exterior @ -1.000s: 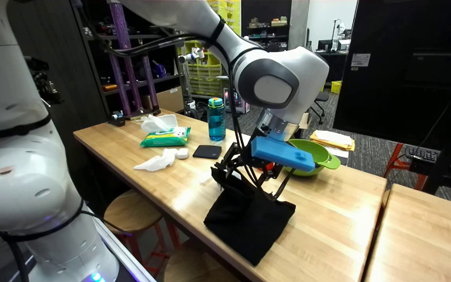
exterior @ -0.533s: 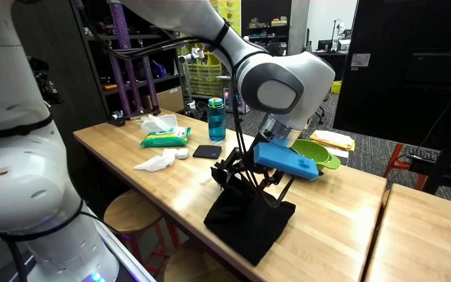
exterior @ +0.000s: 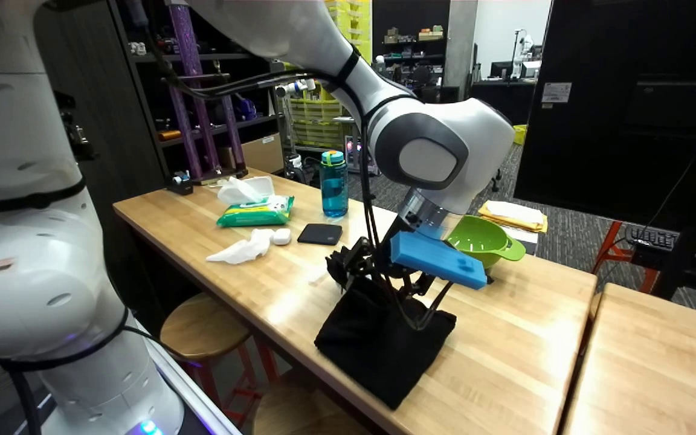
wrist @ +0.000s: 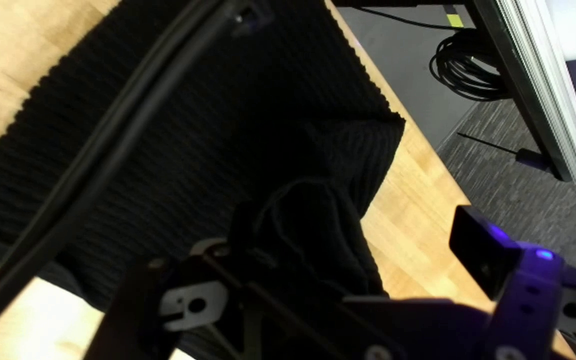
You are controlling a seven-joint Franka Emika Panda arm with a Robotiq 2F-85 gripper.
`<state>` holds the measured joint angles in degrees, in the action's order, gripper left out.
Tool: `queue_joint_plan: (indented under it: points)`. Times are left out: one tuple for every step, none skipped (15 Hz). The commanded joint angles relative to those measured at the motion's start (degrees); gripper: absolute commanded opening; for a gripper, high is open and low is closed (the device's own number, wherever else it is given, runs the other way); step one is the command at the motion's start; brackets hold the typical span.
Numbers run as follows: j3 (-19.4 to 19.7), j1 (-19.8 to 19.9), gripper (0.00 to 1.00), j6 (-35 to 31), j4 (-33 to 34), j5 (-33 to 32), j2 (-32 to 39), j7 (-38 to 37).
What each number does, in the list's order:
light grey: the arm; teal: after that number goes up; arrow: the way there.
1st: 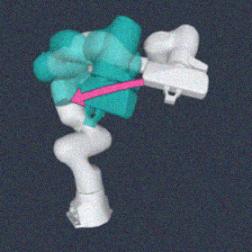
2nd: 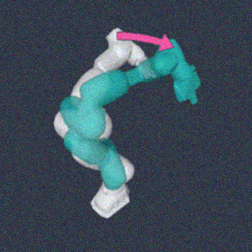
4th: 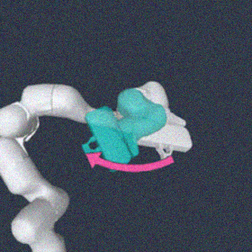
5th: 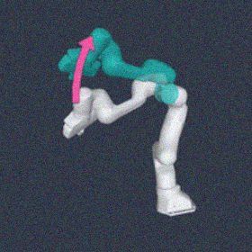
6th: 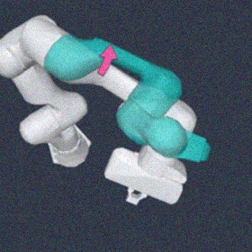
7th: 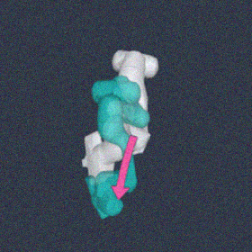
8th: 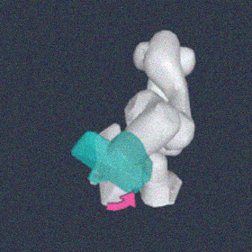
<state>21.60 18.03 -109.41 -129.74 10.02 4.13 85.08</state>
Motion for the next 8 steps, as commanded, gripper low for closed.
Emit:
queue_joint_plan:
  points:
    - [-1.2,1.2,1.00,0.2,-0.1,-0.1,0.4,0.4]
    - [-1.3,1.2,1.00,0.0,-0.2,0.0,0.6,0.4]
    - [-1.3,1.2,1.00,0.1,-0.3,-0.2,0.6,0.2]
    - [-1.4,1.2,1.00,0.1,-0.4,-0.4,0.4,0.0]
    - [-1.4,1.2,1.00,0.2,-0.3,-0.4,0.5,0.0]
    - [-1.5,1.2,1.00,0.2,-0.5,-0.5,0.4,-0.1]
    - [-1.6,1.1,1.00,0.1,-0.8,-0.5,0.3,-0.2]
    - [-1.7,1.0,1.00,0.0,-1.3,-0.5,0.1,-0.5]
